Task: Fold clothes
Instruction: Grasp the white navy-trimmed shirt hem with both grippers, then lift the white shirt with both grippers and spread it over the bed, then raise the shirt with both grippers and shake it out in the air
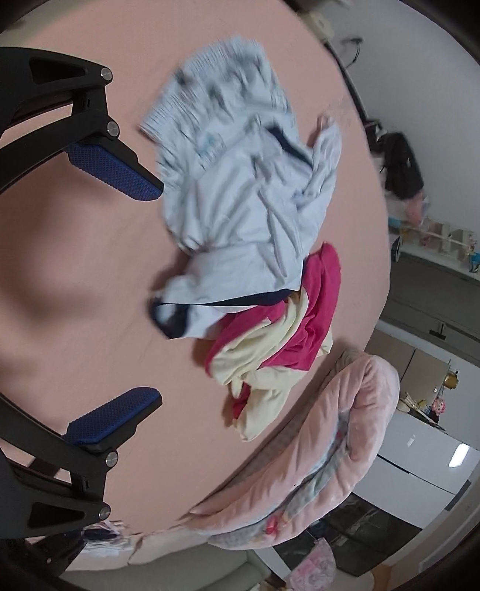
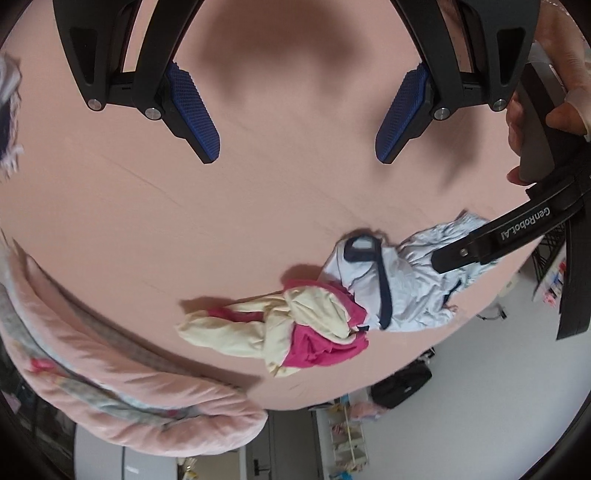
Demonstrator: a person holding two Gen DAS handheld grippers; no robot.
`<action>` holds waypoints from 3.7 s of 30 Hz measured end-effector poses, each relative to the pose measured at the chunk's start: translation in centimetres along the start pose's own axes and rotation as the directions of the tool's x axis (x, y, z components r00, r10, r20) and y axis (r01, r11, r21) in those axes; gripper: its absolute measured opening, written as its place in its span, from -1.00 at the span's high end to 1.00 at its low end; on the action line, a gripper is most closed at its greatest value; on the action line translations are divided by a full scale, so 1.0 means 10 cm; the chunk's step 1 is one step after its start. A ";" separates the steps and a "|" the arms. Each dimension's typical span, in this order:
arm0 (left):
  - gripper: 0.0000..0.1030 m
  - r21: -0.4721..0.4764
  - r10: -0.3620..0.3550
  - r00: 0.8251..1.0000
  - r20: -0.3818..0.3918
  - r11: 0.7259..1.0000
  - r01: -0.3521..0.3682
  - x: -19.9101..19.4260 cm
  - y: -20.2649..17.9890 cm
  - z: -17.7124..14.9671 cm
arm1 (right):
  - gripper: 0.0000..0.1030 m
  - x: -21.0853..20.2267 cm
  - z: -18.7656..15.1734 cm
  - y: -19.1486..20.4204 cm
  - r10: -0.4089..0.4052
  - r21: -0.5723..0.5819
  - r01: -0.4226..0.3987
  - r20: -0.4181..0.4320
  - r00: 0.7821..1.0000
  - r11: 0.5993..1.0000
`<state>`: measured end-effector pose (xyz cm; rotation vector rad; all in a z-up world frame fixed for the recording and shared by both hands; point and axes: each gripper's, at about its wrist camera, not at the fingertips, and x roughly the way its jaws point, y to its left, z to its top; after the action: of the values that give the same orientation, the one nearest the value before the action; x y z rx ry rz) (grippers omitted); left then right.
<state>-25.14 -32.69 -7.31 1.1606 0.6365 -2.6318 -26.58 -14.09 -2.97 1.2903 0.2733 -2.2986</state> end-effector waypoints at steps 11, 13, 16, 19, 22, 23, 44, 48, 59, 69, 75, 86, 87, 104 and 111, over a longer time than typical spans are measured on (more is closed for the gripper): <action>-0.52 -0.028 -0.007 0.998 -0.067 1.000 0.005 0.77 0.31 0.36 | -0.67 1.34 0.57 0.27 0.082 0.024 -0.080 -0.056 0.995 0.996; -0.52 -0.048 -0.026 0.997 -0.073 0.999 0.022 0.81 0.38 0.39 | -0.67 1.47 0.62 0.31 0.110 0.033 -0.109 -0.053 0.992 0.994; -0.67 -0.068 -0.060 0.993 -0.097 0.996 0.054 0.91 0.43 0.39 | -0.67 1.66 0.66 0.35 0.100 0.032 -0.098 -0.069 0.993 0.995; -0.98 -0.004 -0.054 0.992 -0.114 0.999 0.053 1.01 0.34 0.34 | -0.56 1.83 0.66 0.38 0.081 0.029 -0.079 -0.080 0.993 0.996; -0.98 0.103 0.018 0.992 -0.129 0.995 -0.005 1.10 0.20 0.28 | 0.04 1.81 0.68 0.40 0.064 0.018 -0.063 -0.066 0.996 0.998; -0.96 0.128 0.044 0.991 -0.126 0.991 -0.027 1.10 0.17 0.27 | 0.15 1.79 0.69 0.40 0.067 0.014 -0.066 -0.066 0.996 0.998; 0.81 0.126 -0.328 0.937 -0.117 0.931 0.342 -0.18 -0.41 -0.45 | 0.92 0.22 0.14 0.20 -0.015 -0.036 0.020 0.139 0.990 0.999; 0.81 0.143 -0.386 0.904 -0.183 0.900 0.413 -0.44 -0.99 -0.92 | 0.92 -0.40 -0.33 -0.23 -0.046 0.051 0.038 0.156 0.987 0.998; 0.78 0.074 -0.528 0.765 -0.368 0.804 0.590 -0.91 -2.33 -2.26 | 0.91 -1.81 -1.93 -1.52 -0.136 0.284 0.085 0.166 0.977 0.955; 0.67 0.152 -0.403 0.784 -0.472 0.839 0.522 -1.36 -2.47 -2.40 | 0.91 -2.26 -2.66 -1.89 -0.215 0.369 0.139 0.174 0.961 0.919; 0.49 0.280 -0.230 0.864 -0.448 0.882 0.380 -1.18 -2.42 -2.38 | 0.90 -2.03 -2.78 -2.05 -0.119 0.422 0.047 0.147 0.982 0.905; 0.16 0.536 0.045 0.907 -0.419 0.819 0.207 -0.51 -2.69 -2.85 | 0.89 -1.80 -3.05 -2.15 -0.102 0.435 0.059 0.075 0.992 0.898; 0.18 0.550 0.065 0.902 -0.427 0.810 0.202 -0.46 -2.70 -2.90 | 0.88 -1.74 -3.07 -2.17 -0.099 0.437 0.063 0.060 0.993 0.897; 0.70 0.553 0.076 0.905 -0.418 0.812 0.187 -0.97 -1.99 -3.04 | 0.60 -1.14 -3.34 -2.20 -0.126 0.384 0.156 -0.102 0.987 0.910; 0.91 0.638 0.122 0.937 -0.328 0.760 0.124 -1.10 -2.05 -2.91 | 0.91 -1.29 -3.32 -2.20 -0.095 0.383 0.112 -0.063 0.993 0.917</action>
<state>-5.68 -1.11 -10.34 1.8369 -0.3079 -2.7380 -7.31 22.14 -11.21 1.5469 -0.1105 -2.5027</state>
